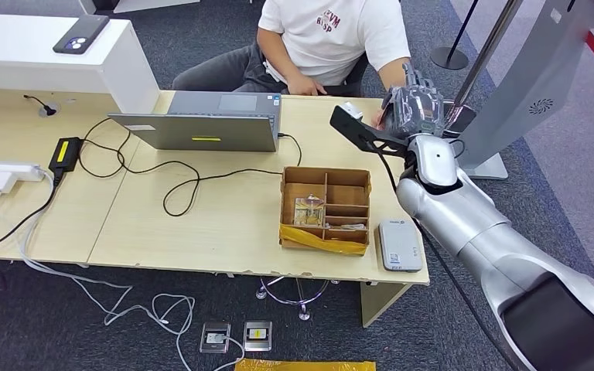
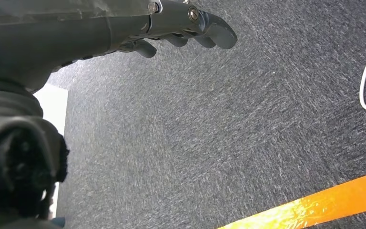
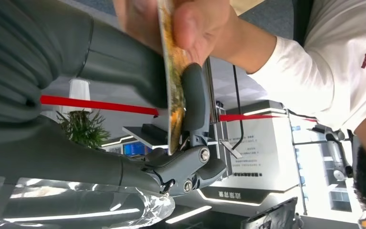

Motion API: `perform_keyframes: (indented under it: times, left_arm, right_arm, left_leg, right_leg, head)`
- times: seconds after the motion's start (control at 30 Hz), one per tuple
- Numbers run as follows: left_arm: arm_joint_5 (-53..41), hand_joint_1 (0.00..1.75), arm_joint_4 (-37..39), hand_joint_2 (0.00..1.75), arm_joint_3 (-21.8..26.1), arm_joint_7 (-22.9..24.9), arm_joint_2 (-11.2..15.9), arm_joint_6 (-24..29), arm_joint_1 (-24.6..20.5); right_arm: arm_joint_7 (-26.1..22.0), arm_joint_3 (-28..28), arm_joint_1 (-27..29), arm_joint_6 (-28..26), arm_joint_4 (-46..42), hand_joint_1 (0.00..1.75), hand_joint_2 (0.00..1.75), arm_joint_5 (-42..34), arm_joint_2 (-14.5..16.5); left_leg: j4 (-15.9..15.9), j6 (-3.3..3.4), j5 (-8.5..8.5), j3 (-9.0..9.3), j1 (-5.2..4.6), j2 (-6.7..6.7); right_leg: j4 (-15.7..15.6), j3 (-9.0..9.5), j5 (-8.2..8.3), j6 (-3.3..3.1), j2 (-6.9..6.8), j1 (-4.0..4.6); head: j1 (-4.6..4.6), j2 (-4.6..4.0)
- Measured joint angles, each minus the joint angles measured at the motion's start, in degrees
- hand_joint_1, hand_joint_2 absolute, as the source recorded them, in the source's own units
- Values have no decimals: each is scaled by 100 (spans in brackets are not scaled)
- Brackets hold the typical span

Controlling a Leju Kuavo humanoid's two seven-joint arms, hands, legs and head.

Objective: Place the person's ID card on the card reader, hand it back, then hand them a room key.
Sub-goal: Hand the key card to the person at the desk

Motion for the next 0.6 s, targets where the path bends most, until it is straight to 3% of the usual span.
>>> perform_keyframes:
  times: [0.13, 0.27, 0.4, 0.6]
  left_arm:
    - [0, 0, 0, 0, -9, 1, 2, 0, 4]
    - [1, 0, 0, 0, -11, 19, 3, 0, 15]
    - [15, 0, 0, 0, -6, 64, 5, -2, 27]
    - [48, 0, 0, 0, 6, 72, 4, 1, 28]
  right_arm:
    - [-17, 41, 19, -200, 46, 0, 175, -75, -2]
    - [-214, 20, 120, -915, -25, 0, 175, -314, -25]
    - [-246, -102, 315, -1489, -598, 0, 175, -422, -163]
    - [-473, -323, 646, -1744, -1570, 0, 175, -497, -336]
  left_leg:
    - [0, -1, 1, 2, 0, 1]
    - [1, -2, 1, 4, 0, 1]
    - [1, -2, 1, 4, 0, 3]
    - [1, -3, 0, 6, 0, 6]
  right_leg:
    - [0, 0, 0, 0, 1, 0]
    - [0, 0, 1, 0, 6, 0]
    - [0, -1, 0, 0, 7, 0]
    - [-1, -1, 0, 0, 7, 0]
  head:
    - [-1, 0]
    - [0, 0]
    - [0, 0]
    - [-1, 0]
